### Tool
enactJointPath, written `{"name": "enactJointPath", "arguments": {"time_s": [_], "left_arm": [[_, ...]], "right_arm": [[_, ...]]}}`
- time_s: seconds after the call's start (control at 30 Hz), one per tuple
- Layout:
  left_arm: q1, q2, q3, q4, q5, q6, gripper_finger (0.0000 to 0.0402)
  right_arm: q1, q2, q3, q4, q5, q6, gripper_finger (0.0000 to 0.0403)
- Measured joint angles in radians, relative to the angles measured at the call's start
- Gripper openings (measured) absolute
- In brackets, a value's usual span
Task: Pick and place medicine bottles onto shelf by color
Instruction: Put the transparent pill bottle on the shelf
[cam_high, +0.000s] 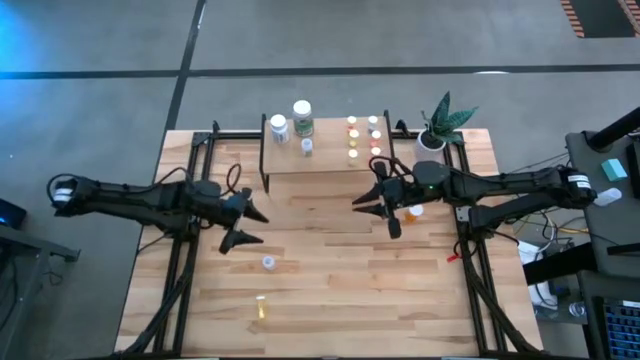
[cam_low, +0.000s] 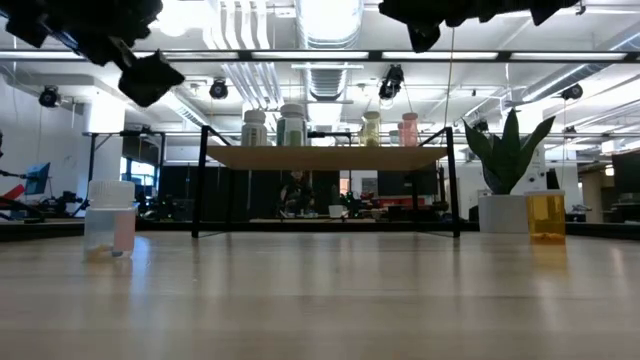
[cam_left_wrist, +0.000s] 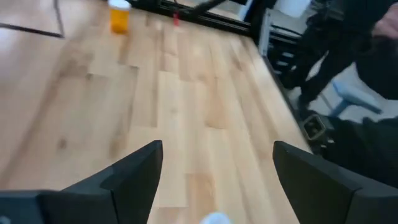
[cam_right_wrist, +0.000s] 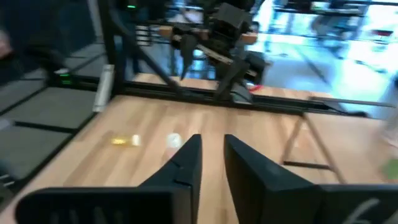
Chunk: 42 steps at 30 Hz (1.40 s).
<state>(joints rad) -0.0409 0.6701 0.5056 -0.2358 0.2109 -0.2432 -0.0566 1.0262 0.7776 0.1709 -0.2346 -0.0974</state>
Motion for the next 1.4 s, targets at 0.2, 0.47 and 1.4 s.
{"name": "enactJointPath", "arguments": {"time_s": [0.2,0.47,1.4], "left_arm": [[-0.209,0.068,0.037,-0.001,-0.122,-0.008,0.0288],[-0.326,0.199,0.085,-0.027,-0.249,-0.007,0.0288],[-0.333,0.651,0.155,-0.175,-0.266,-0.160,0.0273]], "right_arm": [[0.011,-0.010,0.000,0.023,-0.110,-0.007,0.0013],[0.033,-0.031,0.000,0.035,-0.108,0.002,0.0008],[0.050,-0.030,-0.029,0.028,-0.106,0.079,0.0008]]}}
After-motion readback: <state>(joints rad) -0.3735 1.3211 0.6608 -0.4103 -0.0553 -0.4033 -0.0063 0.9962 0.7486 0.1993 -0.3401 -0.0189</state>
